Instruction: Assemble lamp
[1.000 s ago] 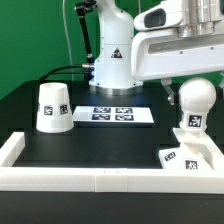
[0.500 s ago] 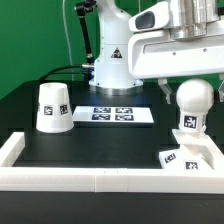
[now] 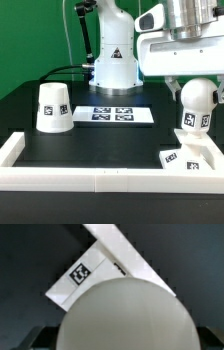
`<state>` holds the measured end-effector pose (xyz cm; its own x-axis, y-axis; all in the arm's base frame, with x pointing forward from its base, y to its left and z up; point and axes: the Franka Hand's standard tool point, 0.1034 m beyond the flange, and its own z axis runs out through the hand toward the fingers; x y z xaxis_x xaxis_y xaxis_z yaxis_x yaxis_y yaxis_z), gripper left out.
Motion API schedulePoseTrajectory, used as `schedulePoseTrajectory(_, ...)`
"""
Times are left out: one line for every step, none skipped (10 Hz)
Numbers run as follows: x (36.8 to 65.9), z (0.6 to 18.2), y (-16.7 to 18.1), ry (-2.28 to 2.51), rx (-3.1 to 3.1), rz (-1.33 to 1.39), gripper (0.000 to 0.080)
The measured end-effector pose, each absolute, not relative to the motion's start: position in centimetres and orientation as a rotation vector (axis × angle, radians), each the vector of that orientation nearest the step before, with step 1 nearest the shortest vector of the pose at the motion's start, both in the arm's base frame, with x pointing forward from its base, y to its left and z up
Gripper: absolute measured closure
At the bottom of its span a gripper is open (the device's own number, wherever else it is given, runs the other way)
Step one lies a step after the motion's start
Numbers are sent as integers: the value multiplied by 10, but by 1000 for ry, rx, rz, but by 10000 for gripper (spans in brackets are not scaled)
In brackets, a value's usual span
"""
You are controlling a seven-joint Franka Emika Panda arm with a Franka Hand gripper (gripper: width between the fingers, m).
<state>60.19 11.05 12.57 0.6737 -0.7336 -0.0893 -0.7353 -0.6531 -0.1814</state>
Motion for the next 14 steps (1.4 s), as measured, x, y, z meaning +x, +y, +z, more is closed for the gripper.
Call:
schedulePoseTrajectory(602,126,111,1316,-2619,32,219)
schedulePoseTrajectory(601,125,111,1432,-2551,55,219)
schedulePoseTrajectory(601,123,110,1532,-2493,77,219)
schedulePoseTrajectory(601,123,110,1625,-2431,92,219)
schedulePoseTrajectory(601,123,110,1662,-2407,99,219)
schedulePoseTrajectory(601,123,111,1676,-2396,101,210)
schedulePoseTrajectory(600,123,112,1669,-2401,101,210)
schedulePoseTrajectory(600,123,112,1641,-2419,97,125)
schedulePoseTrajectory(600,123,111,1560,-2474,88,103)
schedulePoseTrajectory(599,124,110,1476,-2527,85,103)
schedulePoseTrajectory(599,125,110,1349,-2596,66,100)
schedulePoseTrajectory(600,125,110,1167,-2681,43,100)
schedulePoseTrajectory(600,125,109,1039,-2732,27,100)
schedulePoseTrajectory(599,124,109,951,-2766,18,100)
